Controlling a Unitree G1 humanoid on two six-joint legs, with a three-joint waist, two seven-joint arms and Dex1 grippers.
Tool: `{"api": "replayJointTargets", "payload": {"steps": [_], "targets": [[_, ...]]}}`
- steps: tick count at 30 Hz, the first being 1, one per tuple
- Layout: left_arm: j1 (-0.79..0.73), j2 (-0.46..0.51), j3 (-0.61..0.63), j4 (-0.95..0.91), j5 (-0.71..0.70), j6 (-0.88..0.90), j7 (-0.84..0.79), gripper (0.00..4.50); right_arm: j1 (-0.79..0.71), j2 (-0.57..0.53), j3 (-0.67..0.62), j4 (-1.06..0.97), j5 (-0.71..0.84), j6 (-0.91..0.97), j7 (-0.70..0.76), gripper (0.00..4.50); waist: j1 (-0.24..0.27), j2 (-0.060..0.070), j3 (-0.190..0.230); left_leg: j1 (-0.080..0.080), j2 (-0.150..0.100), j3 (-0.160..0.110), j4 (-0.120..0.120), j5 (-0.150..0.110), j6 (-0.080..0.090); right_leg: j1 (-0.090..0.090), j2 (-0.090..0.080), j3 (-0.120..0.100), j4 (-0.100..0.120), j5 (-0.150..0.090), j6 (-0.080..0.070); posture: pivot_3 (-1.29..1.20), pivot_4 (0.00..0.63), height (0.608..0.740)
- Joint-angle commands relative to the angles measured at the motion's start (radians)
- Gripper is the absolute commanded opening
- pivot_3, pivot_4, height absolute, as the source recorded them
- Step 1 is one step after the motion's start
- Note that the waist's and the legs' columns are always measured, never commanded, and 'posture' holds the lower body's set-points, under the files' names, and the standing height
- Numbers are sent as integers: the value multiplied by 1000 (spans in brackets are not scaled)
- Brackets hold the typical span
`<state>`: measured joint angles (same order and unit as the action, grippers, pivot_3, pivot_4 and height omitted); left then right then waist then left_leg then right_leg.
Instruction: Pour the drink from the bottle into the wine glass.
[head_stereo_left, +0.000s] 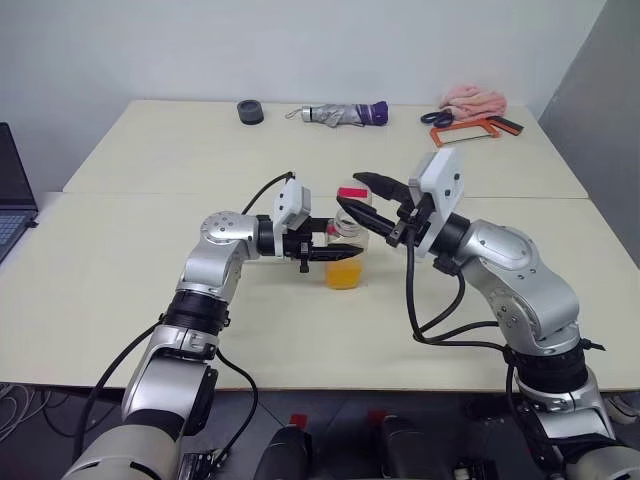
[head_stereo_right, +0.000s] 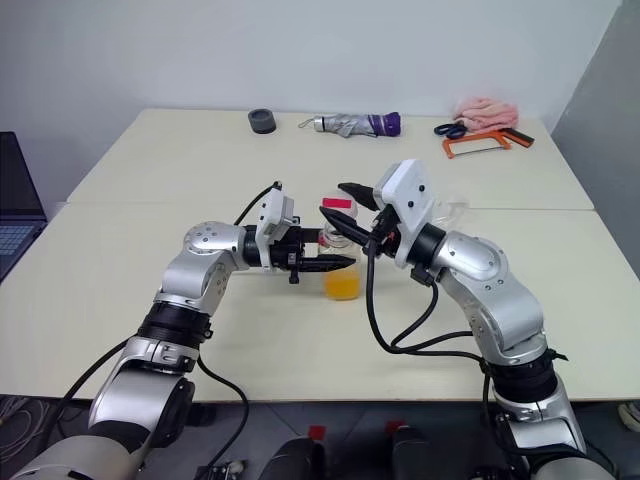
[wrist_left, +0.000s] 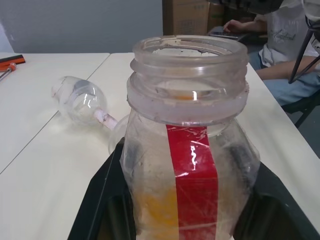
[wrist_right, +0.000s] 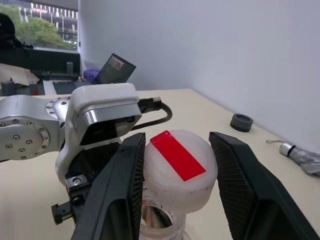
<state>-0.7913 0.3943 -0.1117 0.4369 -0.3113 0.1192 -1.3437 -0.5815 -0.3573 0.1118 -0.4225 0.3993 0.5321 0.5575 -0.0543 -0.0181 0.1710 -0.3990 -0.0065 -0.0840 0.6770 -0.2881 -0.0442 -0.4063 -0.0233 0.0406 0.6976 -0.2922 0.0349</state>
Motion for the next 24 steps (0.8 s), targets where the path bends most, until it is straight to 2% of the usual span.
{"api": "replayJointTargets", "payload": {"steps": [1, 7, 12, 15, 19, 24], "targets": [[-9, 0, 23, -44, -22, -12, 4, 1798, 38, -8, -126, -100, 103, 34, -24, 1725, 1, 0, 0, 0, 0, 0, 0, 0, 0, 0, 0, 0, 0, 0, 0, 0, 150, 740], [-11, -2, 31, -40, -28, -8, 9, 1798, 233, -123, -277, -180, 197, 112, -4, 1724, 11, 0, 0, 0, 0, 0, 0, 0, 0, 1, -1, 0, -1, 0, 0, 0, 150, 740], [-10, -6, 38, -35, -30, -7, 14, 1798, 552, -221, -416, -125, 134, 42, 52, 1724, 22, 0, 0, 0, -1, 1, 0, 0, 0, 1, 0, 0, -1, 0, 0, 0, 150, 740], [-8, -4, 39, -31, -28, -3, 11, 1797, 638, -239, -446, -84, 124, 36, 49, 1724, 20, 0, 0, 0, -1, 3, 0, 0, 0, 1, 0, 2, 0, 0, 0, 0, 150, 740], [-16, -6, 41, -20, -25, -2, 11, 1797, 689, -263, -416, -10, 30, -20, 36, 1724, 15, 0, 0, 2, 0, 4, 0, 0, 0, 1, 4, 3, 0, 0, 0, 0, 150, 740], [-21, -8, 48, -21, -28, 1, 21, 1797, 705, -255, -402, 58, -20, -97, 50, 3456, 19, 0, 0, 2, 0, 4, 0, 0, 0, 2, 4, 2, 0, 0, 0, 0, 150, 740]]}}
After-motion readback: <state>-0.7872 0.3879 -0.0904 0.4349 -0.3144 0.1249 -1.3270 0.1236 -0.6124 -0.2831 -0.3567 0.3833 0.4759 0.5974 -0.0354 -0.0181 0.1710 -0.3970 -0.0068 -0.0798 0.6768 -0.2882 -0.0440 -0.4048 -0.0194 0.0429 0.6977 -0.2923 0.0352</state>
